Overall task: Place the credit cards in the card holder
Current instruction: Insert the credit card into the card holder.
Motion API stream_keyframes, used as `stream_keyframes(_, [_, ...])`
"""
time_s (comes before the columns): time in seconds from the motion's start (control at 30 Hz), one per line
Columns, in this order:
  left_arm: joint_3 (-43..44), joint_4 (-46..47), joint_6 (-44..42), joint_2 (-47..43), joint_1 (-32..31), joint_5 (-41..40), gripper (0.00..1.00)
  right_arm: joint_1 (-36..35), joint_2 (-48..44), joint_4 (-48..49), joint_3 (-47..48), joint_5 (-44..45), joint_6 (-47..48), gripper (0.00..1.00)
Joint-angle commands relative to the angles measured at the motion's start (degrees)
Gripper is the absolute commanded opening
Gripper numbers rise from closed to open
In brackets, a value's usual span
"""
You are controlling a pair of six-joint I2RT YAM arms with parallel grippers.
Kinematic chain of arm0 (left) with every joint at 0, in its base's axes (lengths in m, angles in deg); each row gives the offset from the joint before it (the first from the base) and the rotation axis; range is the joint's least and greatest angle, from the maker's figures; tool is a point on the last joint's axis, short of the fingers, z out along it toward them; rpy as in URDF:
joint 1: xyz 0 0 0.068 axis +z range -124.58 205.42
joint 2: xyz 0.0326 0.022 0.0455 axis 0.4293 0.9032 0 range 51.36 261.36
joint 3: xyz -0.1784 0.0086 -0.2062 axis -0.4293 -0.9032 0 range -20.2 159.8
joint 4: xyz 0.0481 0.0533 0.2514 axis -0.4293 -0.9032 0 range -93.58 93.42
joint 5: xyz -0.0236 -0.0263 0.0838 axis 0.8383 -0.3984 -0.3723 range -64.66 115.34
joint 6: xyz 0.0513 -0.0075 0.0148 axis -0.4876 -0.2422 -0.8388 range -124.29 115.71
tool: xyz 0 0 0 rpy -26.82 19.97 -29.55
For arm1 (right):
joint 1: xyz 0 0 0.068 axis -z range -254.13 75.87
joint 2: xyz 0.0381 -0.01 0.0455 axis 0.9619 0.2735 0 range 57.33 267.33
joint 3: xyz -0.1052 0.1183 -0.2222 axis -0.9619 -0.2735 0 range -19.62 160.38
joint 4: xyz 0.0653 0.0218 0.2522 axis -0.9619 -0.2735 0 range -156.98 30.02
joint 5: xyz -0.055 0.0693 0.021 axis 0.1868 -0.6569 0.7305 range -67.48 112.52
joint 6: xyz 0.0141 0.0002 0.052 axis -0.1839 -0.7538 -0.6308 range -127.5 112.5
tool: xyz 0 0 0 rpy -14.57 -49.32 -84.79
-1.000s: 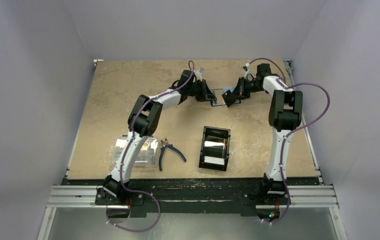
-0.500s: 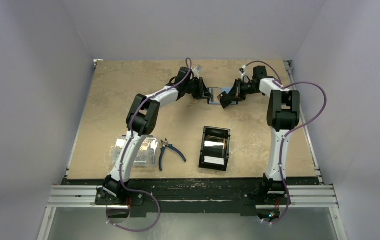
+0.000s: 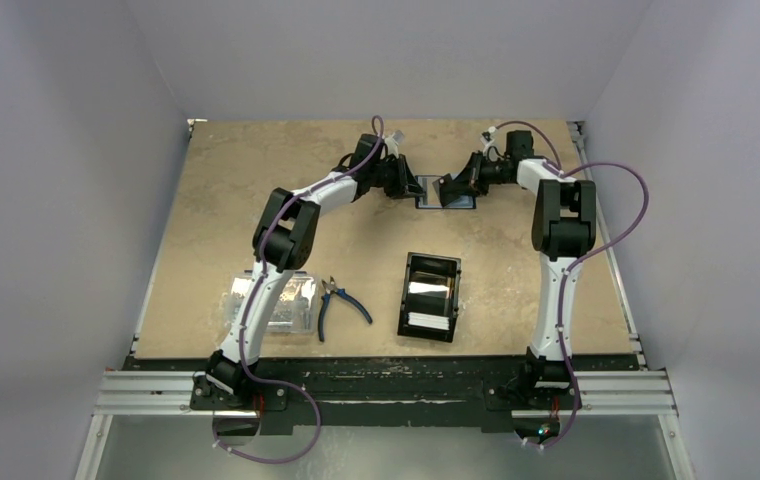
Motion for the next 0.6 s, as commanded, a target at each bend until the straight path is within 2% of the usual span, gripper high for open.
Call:
stream_keyframes(0.0, [-1.73,-6.11,-3.42,3.51,0.59,-5.01,0.08,-0.05,0.94,5.62,0.76,1.53,-3.45,0.00])
stream_keyframes(0.57, [-1.83,-5.95,-3.51,3.39,0.58,-5.32,0.08,-0.11,2.42,7.21,0.97,4.53,-1.11,0.00])
